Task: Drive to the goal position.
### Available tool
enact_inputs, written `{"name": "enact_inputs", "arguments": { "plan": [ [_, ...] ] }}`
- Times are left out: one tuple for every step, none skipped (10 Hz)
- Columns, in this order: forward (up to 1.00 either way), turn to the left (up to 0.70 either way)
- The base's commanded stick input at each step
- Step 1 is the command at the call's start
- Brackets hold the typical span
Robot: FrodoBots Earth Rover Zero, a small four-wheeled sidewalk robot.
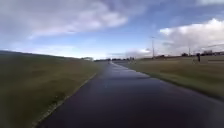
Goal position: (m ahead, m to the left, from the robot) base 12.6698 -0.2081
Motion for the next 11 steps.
{"name": "enact_inputs", "arguments": {
  "plan": [
    [1.00, 0.00],
    [1.00, 0.00],
    [1.00, 0.00],
    [1.00, 0.00],
    [1.00, 0.00],
    [1.00, 0.00],
    [1.00, 0.00],
    [1.00, 0.00],
    [1.00, 0.00],
    [1.00, 0.00],
    [1.00, 0.00]
  ]
}}
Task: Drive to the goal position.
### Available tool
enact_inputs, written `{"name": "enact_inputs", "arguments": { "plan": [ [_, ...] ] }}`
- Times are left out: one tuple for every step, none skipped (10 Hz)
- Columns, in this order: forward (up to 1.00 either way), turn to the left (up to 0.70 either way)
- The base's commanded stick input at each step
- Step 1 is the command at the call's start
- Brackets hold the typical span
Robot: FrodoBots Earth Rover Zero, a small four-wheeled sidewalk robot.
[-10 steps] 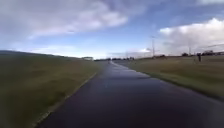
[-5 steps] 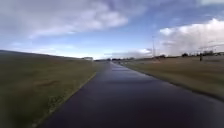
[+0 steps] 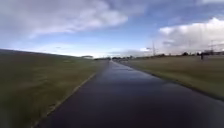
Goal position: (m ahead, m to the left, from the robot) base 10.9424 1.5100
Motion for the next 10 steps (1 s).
{"name": "enact_inputs", "arguments": {
  "plan": [
    [1.00, 0.00],
    [1.00, 0.00],
    [1.00, 0.00],
    [1.00, 0.00],
    [1.00, 0.00],
    [1.00, 0.00],
    [0.74, 0.00],
    [0.03, 0.00],
    [0.00, 0.00],
    [0.00, 0.00]
  ]
}}
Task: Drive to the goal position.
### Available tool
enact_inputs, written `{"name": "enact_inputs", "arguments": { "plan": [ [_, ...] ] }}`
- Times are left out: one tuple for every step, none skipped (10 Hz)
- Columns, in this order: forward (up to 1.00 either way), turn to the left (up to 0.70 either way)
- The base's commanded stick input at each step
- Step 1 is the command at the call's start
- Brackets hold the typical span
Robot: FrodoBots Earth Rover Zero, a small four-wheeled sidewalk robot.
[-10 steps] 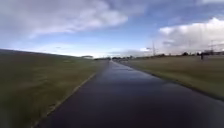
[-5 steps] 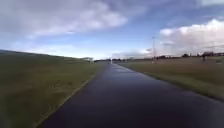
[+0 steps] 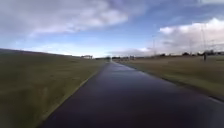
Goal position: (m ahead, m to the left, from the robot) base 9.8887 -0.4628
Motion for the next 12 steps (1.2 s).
{"name": "enact_inputs", "arguments": {
  "plan": [
    [0.00, 0.00],
    [0.00, 0.00],
    [0.00, 0.00],
    [0.00, 0.00],
    [0.00, 0.00],
    [0.00, 0.00],
    [0.00, 0.00],
    [0.57, 0.00],
    [1.00, 0.00],
    [1.00, 0.00],
    [1.00, 0.00],
    [1.00, 0.00]
  ]
}}
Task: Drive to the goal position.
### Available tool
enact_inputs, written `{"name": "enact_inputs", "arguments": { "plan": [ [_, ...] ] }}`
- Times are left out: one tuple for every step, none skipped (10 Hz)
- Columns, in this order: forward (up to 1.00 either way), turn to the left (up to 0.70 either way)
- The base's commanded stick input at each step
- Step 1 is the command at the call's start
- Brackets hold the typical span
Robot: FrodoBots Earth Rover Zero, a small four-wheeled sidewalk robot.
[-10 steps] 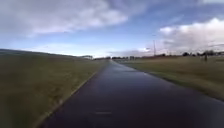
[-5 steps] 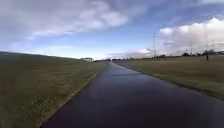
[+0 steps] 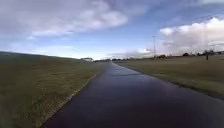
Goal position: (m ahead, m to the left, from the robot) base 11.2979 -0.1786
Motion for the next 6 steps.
{"name": "enact_inputs", "arguments": {
  "plan": [
    [1.00, 0.00],
    [1.00, 0.00],
    [1.00, 0.00],
    [1.00, 0.00],
    [1.00, 0.00],
    [1.00, 0.00]
  ]
}}
